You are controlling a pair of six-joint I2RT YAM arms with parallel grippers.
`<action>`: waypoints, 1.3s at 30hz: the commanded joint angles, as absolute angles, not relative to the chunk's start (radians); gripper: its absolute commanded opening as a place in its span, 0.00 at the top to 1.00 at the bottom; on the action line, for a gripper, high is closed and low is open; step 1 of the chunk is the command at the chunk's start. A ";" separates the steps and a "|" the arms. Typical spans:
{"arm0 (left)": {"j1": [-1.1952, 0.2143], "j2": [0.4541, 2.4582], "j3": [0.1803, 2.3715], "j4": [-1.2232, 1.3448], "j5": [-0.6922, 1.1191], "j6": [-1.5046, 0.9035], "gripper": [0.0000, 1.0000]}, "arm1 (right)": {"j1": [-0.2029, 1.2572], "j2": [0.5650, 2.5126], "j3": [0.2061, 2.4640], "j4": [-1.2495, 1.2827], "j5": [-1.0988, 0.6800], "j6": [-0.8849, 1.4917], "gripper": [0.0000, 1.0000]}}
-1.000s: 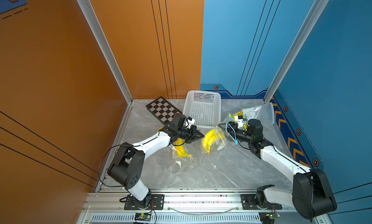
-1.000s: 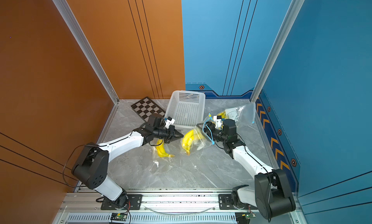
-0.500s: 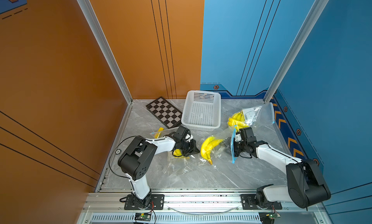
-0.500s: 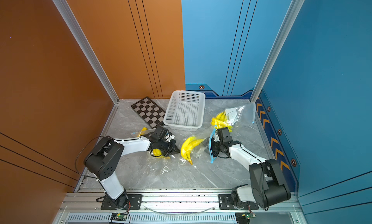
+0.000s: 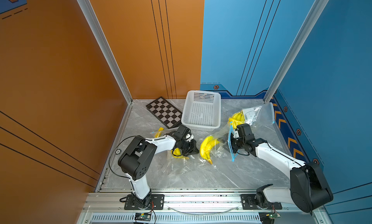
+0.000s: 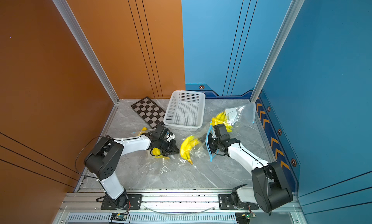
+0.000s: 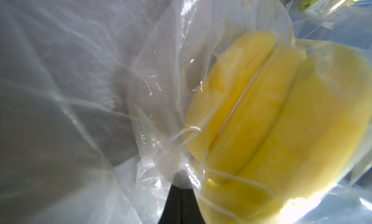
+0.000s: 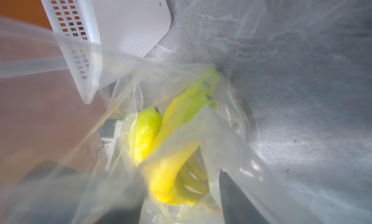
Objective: Open the zip-top bag and take out the banana
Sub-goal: Pick up the banana from the zipper food storage bag.
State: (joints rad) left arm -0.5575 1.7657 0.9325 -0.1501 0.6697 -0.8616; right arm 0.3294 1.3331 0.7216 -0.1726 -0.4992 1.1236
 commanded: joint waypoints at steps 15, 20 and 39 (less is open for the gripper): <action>-0.566 1.764 0.951 -0.179 0.695 -0.819 1.00 | 0.431 1.528 0.814 -0.066 -0.427 1.304 0.41; -0.559 1.763 0.942 -0.179 0.698 -0.811 1.00 | 0.443 1.565 0.839 -0.066 -0.426 1.333 0.42; -0.549 1.760 0.942 -0.179 0.722 -0.796 1.00 | 0.495 1.652 0.861 0.060 -0.427 1.435 0.64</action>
State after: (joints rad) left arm -0.5568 1.7657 0.9352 -0.1589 0.7013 -0.8261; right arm 0.4847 1.6390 0.8650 0.0402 -0.4473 1.4132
